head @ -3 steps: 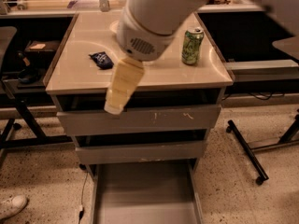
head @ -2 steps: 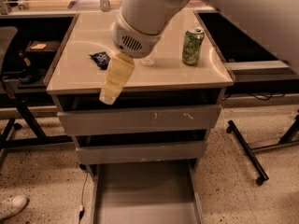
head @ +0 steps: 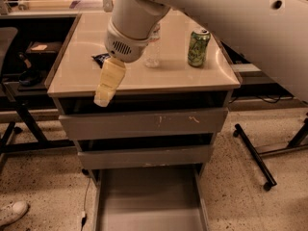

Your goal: Place rxbar blueberry into bottom drawer

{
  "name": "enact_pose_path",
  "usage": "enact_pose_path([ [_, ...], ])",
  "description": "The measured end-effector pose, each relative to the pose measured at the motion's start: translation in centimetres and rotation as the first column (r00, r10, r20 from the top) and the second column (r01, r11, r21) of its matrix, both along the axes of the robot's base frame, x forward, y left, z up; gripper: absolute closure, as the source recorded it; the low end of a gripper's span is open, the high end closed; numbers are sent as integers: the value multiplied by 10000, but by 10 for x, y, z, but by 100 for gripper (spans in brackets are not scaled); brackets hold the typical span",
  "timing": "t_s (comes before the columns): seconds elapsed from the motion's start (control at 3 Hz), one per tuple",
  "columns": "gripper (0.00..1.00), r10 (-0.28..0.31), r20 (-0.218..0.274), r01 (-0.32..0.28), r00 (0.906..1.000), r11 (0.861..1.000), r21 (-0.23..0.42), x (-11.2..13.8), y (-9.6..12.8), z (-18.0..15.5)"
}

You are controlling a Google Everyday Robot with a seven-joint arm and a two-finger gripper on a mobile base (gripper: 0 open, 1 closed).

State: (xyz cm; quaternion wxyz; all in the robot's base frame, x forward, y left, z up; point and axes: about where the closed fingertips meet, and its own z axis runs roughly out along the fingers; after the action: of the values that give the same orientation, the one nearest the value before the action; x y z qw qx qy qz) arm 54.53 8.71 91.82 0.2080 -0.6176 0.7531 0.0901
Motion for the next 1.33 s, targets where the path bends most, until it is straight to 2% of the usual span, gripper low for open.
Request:
enact_pose_path([
  [0.33,0,-91,-138,98,9999,9988,478,22,19,-5],
  [0.67,0,-502,-218,520,9985,9946,901,55,32,-4],
  [1.33,0,-1029,-104,1034,9946,9898,981,110,41,-7],
])
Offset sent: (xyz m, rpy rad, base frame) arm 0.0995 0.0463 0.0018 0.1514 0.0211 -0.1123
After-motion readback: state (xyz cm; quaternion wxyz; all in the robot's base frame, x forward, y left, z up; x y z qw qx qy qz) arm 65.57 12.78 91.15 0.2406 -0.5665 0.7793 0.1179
